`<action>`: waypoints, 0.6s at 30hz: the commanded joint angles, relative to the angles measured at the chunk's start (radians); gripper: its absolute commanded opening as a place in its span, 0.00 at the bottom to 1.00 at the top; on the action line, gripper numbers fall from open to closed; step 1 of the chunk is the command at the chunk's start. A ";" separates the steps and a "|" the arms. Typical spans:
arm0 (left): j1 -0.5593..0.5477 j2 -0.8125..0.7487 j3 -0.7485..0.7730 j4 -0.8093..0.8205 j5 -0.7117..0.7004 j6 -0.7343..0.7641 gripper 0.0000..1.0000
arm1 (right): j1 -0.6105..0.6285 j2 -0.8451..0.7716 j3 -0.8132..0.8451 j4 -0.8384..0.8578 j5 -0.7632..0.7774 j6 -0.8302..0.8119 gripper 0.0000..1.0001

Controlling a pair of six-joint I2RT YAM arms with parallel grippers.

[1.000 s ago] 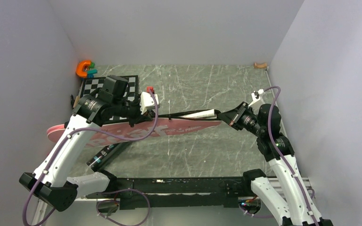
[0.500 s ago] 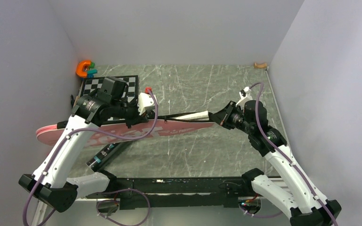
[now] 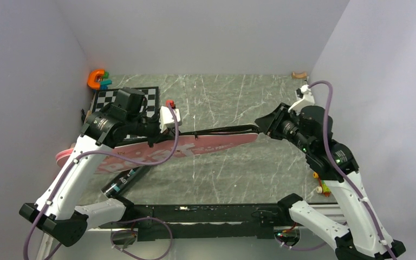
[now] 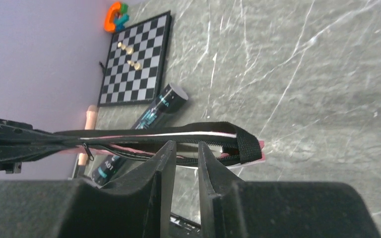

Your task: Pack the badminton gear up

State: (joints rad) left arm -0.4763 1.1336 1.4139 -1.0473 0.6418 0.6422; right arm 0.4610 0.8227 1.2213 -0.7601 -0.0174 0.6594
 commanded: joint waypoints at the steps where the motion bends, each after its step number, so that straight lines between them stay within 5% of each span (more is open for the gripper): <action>1: -0.004 -0.040 0.049 0.084 0.081 -0.008 0.00 | 0.004 0.008 0.085 -0.088 0.088 -0.054 0.27; 10: 0.001 -0.055 0.047 0.089 0.096 -0.018 0.00 | 0.004 -0.031 -0.004 -0.019 0.039 0.013 0.19; 18: 0.002 -0.045 0.057 0.099 0.080 -0.030 0.00 | 0.021 0.022 -0.044 0.126 -0.128 0.058 0.23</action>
State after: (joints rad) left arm -0.4759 1.1118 1.4139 -1.0359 0.6750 0.6270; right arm 0.4625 0.8211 1.1694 -0.7456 -0.0635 0.6868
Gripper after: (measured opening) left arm 0.035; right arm 0.207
